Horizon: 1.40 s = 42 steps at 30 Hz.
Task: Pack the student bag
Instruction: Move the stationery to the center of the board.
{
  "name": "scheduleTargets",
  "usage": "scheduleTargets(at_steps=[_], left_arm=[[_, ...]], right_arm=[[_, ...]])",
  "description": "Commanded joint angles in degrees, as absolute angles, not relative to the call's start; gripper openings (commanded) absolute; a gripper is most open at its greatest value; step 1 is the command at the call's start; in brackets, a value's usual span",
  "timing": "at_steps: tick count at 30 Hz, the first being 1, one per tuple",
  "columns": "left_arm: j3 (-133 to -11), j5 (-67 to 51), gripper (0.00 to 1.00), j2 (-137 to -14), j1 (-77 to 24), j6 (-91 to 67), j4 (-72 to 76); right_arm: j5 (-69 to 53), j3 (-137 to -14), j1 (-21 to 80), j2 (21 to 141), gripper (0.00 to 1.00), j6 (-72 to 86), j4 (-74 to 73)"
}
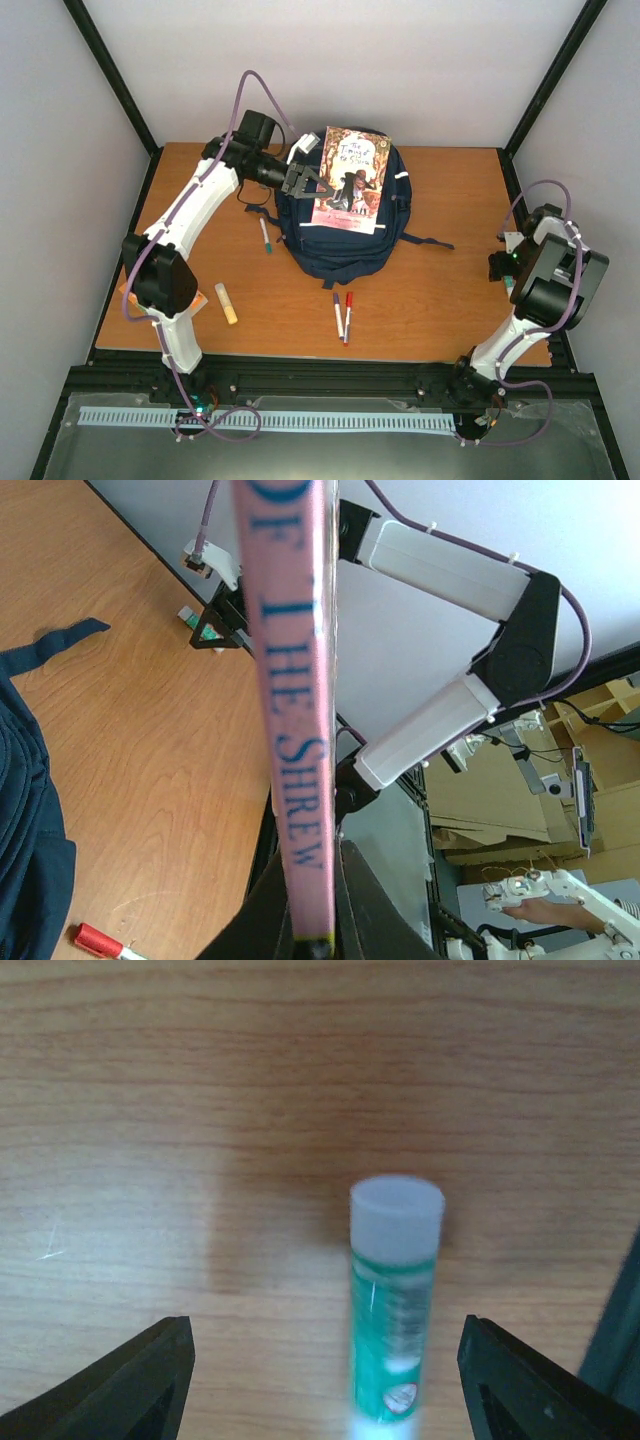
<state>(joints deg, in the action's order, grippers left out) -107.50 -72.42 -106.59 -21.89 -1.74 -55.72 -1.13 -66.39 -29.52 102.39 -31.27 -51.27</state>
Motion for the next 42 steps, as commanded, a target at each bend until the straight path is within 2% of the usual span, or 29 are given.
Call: scheduleTargets(at_steps=[1,8,11,15,21,25,29,35,42], left_arm=[[-108.27,-73.67,0.01,-104.05,-21.36,-1.65,-54.88],[-108.15,-74.15,0.01,-104.5,-21.36,-1.67,-54.85],[-107.95,-74.27,0.01,-104.59,-21.36,-1.58,-54.9],[-108.14,-74.27,0.01,-105.0,-21.36,-1.49,-55.01],[-108.39,-74.2,0.01,-104.49,-21.36,-0.6,-56.0],[-108.13,-72.7,0.01,-103.55,-21.06,1.58,-58.14],[-107.09,-67.94,0.01,-102.26,-19.22,2.97,-59.09],[-105.76,-60.19,0.01,-100.96,-14.19,1.65,-58.18],[-105.32,-53.52,0.01,-99.07,-12.04,3.95,-58.89]], right_arm=[[-3.57,-68.03,-30.51,105.4,0.73,-31.85,-52.04],[-3.54,-69.34,-31.36,107.62,0.66,-31.47,-51.5],[-4.18,-69.9,-31.32,107.52,0.53,-31.09,-52.07],[-6.21,-69.59,-31.31,106.87,0.29,-30.45,-53.37],[-10.84,-67.36,-27.61,103.07,0.15,-30.67,-55.83],[-15.85,-64.78,-17.14,98.57,0.13,-32.72,-57.83],[-18.96,-63.94,-0.86,95.61,0.12,-34.19,-58.68],[-19.28,-65.54,17.12,96.93,0.12,-35.88,-58.17],[-19.9,-69.05,27.7,102.8,0.13,-37.88,-59.22]])
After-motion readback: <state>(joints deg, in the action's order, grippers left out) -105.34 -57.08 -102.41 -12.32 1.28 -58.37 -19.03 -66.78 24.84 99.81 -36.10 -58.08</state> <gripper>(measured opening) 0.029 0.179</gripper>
